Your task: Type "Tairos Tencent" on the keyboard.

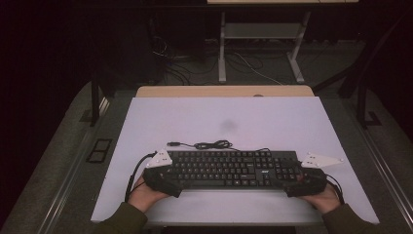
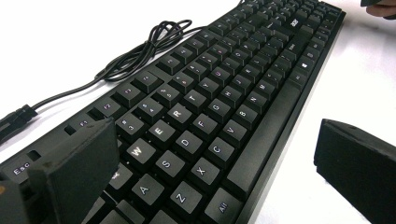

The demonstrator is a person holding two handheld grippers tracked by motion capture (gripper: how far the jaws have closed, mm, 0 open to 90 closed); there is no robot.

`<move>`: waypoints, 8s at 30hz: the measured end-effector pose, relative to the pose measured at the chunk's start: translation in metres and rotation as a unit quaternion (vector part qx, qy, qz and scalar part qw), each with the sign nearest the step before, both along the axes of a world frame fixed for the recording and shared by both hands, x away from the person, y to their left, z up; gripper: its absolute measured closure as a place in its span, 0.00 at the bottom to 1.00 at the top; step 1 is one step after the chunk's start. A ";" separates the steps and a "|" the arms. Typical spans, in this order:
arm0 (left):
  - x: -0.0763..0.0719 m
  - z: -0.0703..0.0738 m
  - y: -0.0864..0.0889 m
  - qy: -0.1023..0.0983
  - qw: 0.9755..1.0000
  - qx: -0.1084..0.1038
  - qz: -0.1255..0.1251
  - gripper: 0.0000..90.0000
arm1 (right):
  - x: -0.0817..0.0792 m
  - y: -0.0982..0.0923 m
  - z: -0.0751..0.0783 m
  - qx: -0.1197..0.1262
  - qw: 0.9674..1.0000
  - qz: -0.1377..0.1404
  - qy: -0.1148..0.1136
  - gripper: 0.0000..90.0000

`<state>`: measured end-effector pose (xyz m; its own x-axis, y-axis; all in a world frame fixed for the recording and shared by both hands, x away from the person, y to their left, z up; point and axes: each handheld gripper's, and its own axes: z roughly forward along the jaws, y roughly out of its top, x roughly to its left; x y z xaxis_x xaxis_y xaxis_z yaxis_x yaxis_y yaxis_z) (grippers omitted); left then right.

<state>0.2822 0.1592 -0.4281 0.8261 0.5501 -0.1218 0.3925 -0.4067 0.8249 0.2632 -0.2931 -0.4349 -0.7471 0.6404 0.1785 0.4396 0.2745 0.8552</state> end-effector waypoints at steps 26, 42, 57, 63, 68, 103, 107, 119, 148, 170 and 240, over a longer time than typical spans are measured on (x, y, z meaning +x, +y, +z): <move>0.001 0.000 -0.003 -0.002 1.000 -0.003 -0.006 0.00 | 0.008 0.018 0.015 0.023 1.000 0.021 0.000 0.16; -0.001 0.000 -0.001 -0.003 1.000 -0.008 0.001 0.00 | 0.014 0.032 0.016 0.030 0.999 0.034 0.006 0.16; -0.001 0.000 -0.002 -0.002 1.000 -0.008 -0.004 0.00 | 0.017 0.037 0.016 0.033 0.999 0.038 0.011 0.16; 0.000 0.000 -0.003 -0.001 1.000 -0.011 -0.003 0.00 | 0.019 0.043 0.016 0.034 0.998 0.045 0.014 0.16; 0.000 0.000 -0.002 0.000 1.000 -0.013 -0.004 0.00 | 0.021 0.049 0.015 0.031 0.998 0.052 0.016 0.16; 0.002 0.000 -0.005 -0.003 1.000 -0.012 -0.007 0.00 | 0.031 0.084 0.003 -0.042 0.992 0.109 0.037 0.88; 0.002 0.000 -0.005 -0.003 1.000 -0.013 -0.007 0.00 | 0.031 0.085 0.002 -0.051 0.992 0.110 0.039 0.92; 0.002 0.000 -0.006 -0.003 1.000 -0.012 -0.007 0.00 | 0.032 0.086 -0.001 -0.074 0.991 0.104 0.042 0.99; 0.009 0.002 -0.014 -0.009 1.000 -0.001 -0.001 0.00 | 0.032 0.088 -0.006 -0.097 0.989 0.103 0.047 0.99; 0.027 0.001 -0.027 0.011 1.000 -0.004 0.004 0.47 | 0.032 0.088 -0.006 -0.095 0.989 0.103 0.050 0.99; 0.037 0.001 -0.040 0.027 0.999 0.025 0.003 0.85 | 0.032 0.088 -0.006 -0.098 0.989 0.102 0.047 0.99</move>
